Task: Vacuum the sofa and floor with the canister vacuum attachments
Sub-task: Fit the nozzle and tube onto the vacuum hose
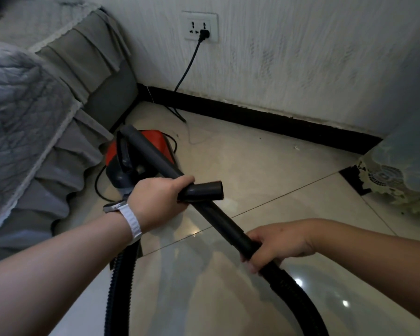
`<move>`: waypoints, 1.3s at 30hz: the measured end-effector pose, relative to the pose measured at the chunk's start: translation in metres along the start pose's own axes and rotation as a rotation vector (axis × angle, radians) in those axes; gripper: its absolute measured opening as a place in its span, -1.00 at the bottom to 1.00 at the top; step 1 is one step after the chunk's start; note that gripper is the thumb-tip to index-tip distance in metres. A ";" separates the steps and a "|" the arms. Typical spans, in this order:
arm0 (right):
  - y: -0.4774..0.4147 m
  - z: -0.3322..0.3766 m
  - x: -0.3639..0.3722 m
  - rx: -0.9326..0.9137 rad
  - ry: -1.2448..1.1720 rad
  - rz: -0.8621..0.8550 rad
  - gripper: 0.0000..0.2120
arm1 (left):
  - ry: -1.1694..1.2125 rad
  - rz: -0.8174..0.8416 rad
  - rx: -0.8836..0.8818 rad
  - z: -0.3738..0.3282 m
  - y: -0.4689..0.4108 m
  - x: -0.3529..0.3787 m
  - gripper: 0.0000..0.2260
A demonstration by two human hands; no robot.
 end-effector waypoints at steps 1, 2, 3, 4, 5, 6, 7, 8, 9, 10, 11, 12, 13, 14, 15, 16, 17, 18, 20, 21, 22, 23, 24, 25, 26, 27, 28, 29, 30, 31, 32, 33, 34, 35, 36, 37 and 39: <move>-0.003 0.002 -0.001 -0.008 -0.008 -0.017 -0.84 | 0.004 -0.006 0.034 -0.003 0.002 0.000 -0.64; -0.007 0.004 -0.002 -0.021 -0.019 -0.046 -0.83 | 0.003 -0.012 0.066 -0.007 0.004 -0.001 -0.68; -0.011 0.008 -0.004 -0.040 -0.042 -0.087 -0.80 | 0.001 -0.012 0.096 -0.012 0.006 -0.001 -0.71; -0.015 0.012 -0.008 -0.064 -0.080 -0.138 -0.75 | 0.000 0.000 0.120 -0.017 0.007 0.000 -0.70; -0.020 0.015 -0.013 -0.092 -0.123 -0.190 -0.70 | -0.001 0.017 0.140 -0.022 0.010 0.000 -0.70; -0.023 0.019 -0.019 -0.117 -0.155 -0.237 -0.70 | -0.002 0.036 0.153 -0.026 0.013 0.001 -0.71; -0.026 0.023 -0.025 -0.134 -0.183 -0.281 -0.73 | -0.003 0.053 0.166 -0.029 0.016 0.002 -0.71; -0.029 0.026 -0.031 -0.145 -0.227 -0.323 -0.75 | -0.003 0.069 0.175 -0.030 0.019 0.001 -0.71; -0.032 0.028 -0.036 -0.156 -0.304 -0.361 -0.76 | 0.005 0.077 0.180 -0.032 0.022 -0.001 -0.71; -0.035 0.032 -0.040 -0.168 -0.383 -0.390 -0.77 | 0.017 0.076 0.181 -0.033 0.026 -0.003 -0.72; -0.038 0.036 -0.042 -0.175 -0.432 -0.411 -0.79 | 0.035 0.069 0.189 -0.035 0.029 -0.005 -0.76; -0.042 0.040 -0.042 -0.174 -0.441 -0.423 -0.79 | 0.060 0.065 0.202 -0.039 0.032 -0.008 -0.78; -0.048 0.045 -0.040 -0.169 -0.427 -0.420 -0.76 | 0.087 0.066 0.220 -0.045 0.035 -0.010 -0.76; -0.053 0.050 -0.035 -0.165 -0.411 -0.398 -0.72 | 0.112 0.076 0.234 -0.051 0.037 -0.012 -0.74; -0.058 0.056 -0.029 -0.169 -0.405 -0.364 -0.66 | 0.128 0.085 0.245 -0.056 0.039 -0.013 -0.73; -0.062 0.062 -0.023 -0.180 -0.418 -0.325 -0.61 | 0.142 0.094 0.251 -0.061 0.042 -0.013 -0.71; -0.066 0.068 -0.017 -0.196 -0.453 -0.285 -0.58 | 0.160 0.108 0.250 -0.064 0.044 -0.012 -0.71; -0.069 0.073 -0.011 -0.215 -0.495 -0.251 -0.58 | 0.178 0.131 0.246 -0.066 0.046 -0.011 -0.72; -0.072 0.083 -0.003 -0.259 -0.541 -0.217 -0.63 | 0.199 0.161 0.244 -0.066 0.051 -0.007 -0.76; -0.073 0.086 0.000 -0.278 -0.540 -0.213 -0.66 | 0.210 0.176 0.239 -0.065 0.054 -0.004 -0.76; -0.075 0.089 0.003 -0.291 -0.533 -0.216 -0.68 | 0.228 0.194 0.229 -0.065 0.056 -0.002 -0.74; -0.076 0.090 0.006 -0.297 -0.520 -0.232 -0.69 | 0.250 0.210 0.220 -0.064 0.058 0.001 -0.72; -0.077 0.090 0.008 -0.300 -0.497 -0.258 -0.69 | 0.270 0.221 0.219 -0.064 0.059 0.002 -0.70; -0.078 0.088 0.010 -0.301 -0.466 -0.286 -0.69 | 0.288 0.231 0.223 -0.065 0.060 0.004 -0.69; -0.078 0.087 0.011 -0.301 -0.428 -0.314 -0.69 | 0.307 0.239 0.220 -0.066 0.060 0.004 -0.69; -0.077 0.085 0.011 -0.301 -0.385 -0.343 -0.69 | 0.322 0.244 0.211 -0.067 0.060 0.003 -0.70; -0.075 0.083 0.010 -0.300 -0.339 -0.374 -0.69 | 0.324 0.247 0.204 -0.067 0.059 0.003 -0.73; -0.074 0.079 0.007 -0.293 -0.293 -0.406 -0.69 | 0.316 0.248 0.201 -0.067 0.058 0.002 -0.77; -0.072 0.075 0.004 -0.281 -0.253 -0.436 -0.68 | 0.306 0.254 0.193 -0.066 0.057 0.002 -0.81; -0.070 0.071 0.000 -0.269 -0.218 -0.460 -0.67 | 0.302 0.268 0.173 -0.063 0.056 0.001 -0.85; -0.067 0.066 -0.004 -0.260 -0.174 -0.481 -0.67 | 0.303 0.275 0.145 -0.058 0.055 0.001 -0.86; -0.064 0.061 -0.008 -0.252 -0.120 -0.505 -0.66 | 0.297 0.275 0.118 -0.051 0.053 0.002 -0.87; -0.059 0.057 -0.013 -0.239 -0.068 -0.530 -0.66 | 0.271 0.283 0.085 -0.043 0.051 0.001 -0.87; -0.054 0.052 -0.017 -0.222 -0.043 -0.554 -0.66 | 0.228 0.308 0.037 -0.034 0.048 0.001 -0.87; -0.049 0.048 -0.022 -0.208 -0.063 -0.566 -0.66 | 0.186 0.347 -0.028 -0.023 0.045 0.000 -0.86; -0.044 0.044 -0.026 -0.200 -0.111 -0.563 -0.67 | 0.159 0.379 -0.095 -0.011 0.042 -0.003 -0.81; -0.036 0.037 -0.033 -0.174 -0.154 -0.545 -0.67 | 0.119 0.384 -0.214 0.014 0.035 -0.011 -0.72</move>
Point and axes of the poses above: each hand's wrist, its own y-axis away from the middle knuckle, its own x-axis out of the palm, z = x × y, the point moved 4 cm from there along -y, towards the middle knuckle, and after that the axes turned 9 degrees about -x, right-handed, at the moved point
